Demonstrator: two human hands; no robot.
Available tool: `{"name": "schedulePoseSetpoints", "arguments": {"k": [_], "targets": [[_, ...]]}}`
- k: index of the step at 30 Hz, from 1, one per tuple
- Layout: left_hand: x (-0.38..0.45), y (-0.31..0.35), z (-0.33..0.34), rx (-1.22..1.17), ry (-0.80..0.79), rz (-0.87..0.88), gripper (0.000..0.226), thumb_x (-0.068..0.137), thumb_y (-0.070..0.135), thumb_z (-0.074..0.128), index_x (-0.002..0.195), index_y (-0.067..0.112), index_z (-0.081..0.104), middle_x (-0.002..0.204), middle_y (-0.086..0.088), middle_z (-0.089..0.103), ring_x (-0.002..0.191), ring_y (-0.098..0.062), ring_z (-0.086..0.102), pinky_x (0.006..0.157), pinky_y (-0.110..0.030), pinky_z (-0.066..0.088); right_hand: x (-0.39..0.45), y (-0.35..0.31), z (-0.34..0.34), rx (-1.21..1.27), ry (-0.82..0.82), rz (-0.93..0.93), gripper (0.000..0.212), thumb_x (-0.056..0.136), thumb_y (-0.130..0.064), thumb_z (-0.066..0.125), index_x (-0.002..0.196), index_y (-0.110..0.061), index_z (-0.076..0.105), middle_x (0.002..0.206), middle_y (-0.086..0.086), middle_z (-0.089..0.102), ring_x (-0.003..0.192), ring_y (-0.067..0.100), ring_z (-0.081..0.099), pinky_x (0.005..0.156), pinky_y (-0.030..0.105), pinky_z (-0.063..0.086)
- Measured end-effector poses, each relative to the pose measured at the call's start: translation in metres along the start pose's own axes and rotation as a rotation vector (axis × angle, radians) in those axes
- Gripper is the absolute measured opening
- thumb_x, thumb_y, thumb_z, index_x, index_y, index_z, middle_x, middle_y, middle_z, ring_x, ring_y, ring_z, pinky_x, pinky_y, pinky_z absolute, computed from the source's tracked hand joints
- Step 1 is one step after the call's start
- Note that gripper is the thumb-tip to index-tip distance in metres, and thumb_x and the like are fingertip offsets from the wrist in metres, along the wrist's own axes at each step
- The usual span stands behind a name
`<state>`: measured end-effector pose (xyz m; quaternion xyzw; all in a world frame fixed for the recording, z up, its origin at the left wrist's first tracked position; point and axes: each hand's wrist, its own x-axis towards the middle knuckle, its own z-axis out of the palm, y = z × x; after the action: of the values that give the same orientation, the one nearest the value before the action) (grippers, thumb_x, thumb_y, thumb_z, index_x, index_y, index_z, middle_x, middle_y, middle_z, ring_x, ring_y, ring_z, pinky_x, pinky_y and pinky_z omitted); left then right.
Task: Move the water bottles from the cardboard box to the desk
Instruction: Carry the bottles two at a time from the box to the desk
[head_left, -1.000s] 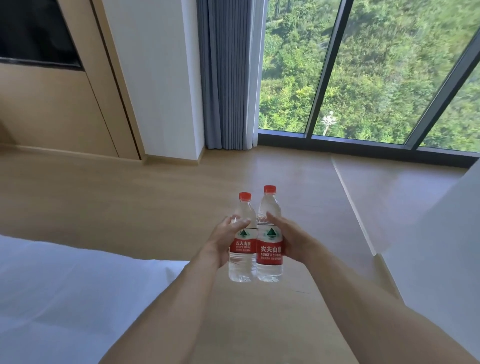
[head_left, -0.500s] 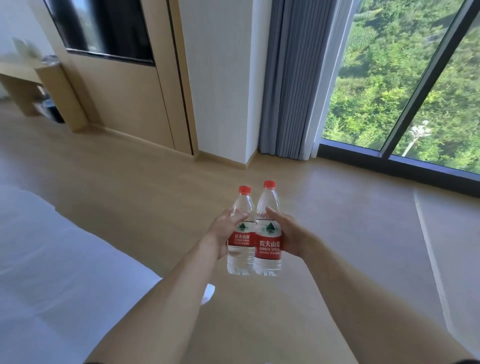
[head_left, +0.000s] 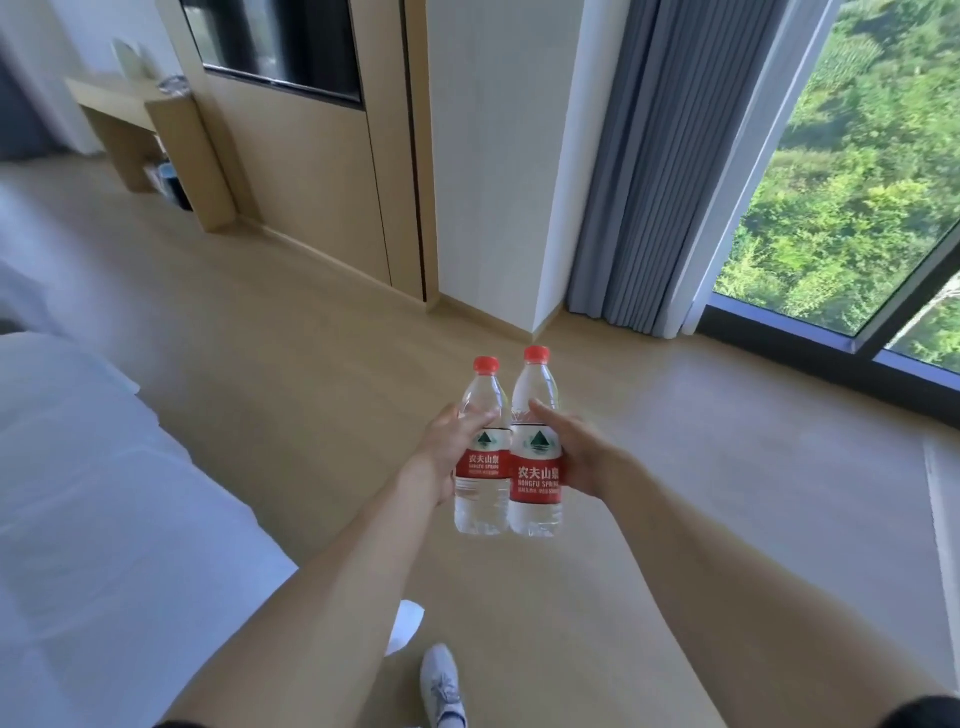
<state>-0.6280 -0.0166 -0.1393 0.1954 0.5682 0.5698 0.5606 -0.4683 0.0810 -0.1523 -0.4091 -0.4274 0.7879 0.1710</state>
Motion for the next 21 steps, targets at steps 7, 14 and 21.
{"name": "schedulePoseSetpoints", "arguments": {"k": [7,14,21], "targets": [[0.112,0.045,-0.030,-0.045,-0.004,0.020,0.047,0.088,0.025,0.077,0.127,0.009,0.056,0.121,-0.028,0.067,0.108,-0.048,0.067,0.094,-0.069,0.049,0.109,-0.063,0.008,-0.073,0.009,-0.004,0.058,0.086,-0.044,0.072,0.125,-0.001,0.063,0.115,0.023,0.072,0.100,0.037,0.073,0.075,0.043,0.060],[0.223,0.129,-0.074,-0.080,0.012,0.052,0.055,0.094,0.022,0.070,0.141,0.010,0.044,0.132,-0.032,0.059,0.118,-0.052,0.060,0.101,-0.069,0.045,0.226,-0.147,0.049,-0.131,-0.019,-0.022,0.063,0.080,-0.044,0.075,0.124,-0.001,0.064,0.116,0.022,0.072,0.107,0.039,0.070,0.087,0.048,0.059],[0.284,0.196,-0.139,-0.088,0.140,0.085,0.049,0.093,0.024,0.071,0.136,0.013,0.049,0.130,-0.030,0.061,0.111,-0.049,0.064,0.101,-0.067,0.046,0.327,-0.203,0.111,-0.190,-0.118,-0.001,0.050,0.092,-0.038,0.070,0.127,-0.003,0.061,0.114,0.021,0.073,0.102,0.036,0.072,0.087,0.047,0.059]]}}
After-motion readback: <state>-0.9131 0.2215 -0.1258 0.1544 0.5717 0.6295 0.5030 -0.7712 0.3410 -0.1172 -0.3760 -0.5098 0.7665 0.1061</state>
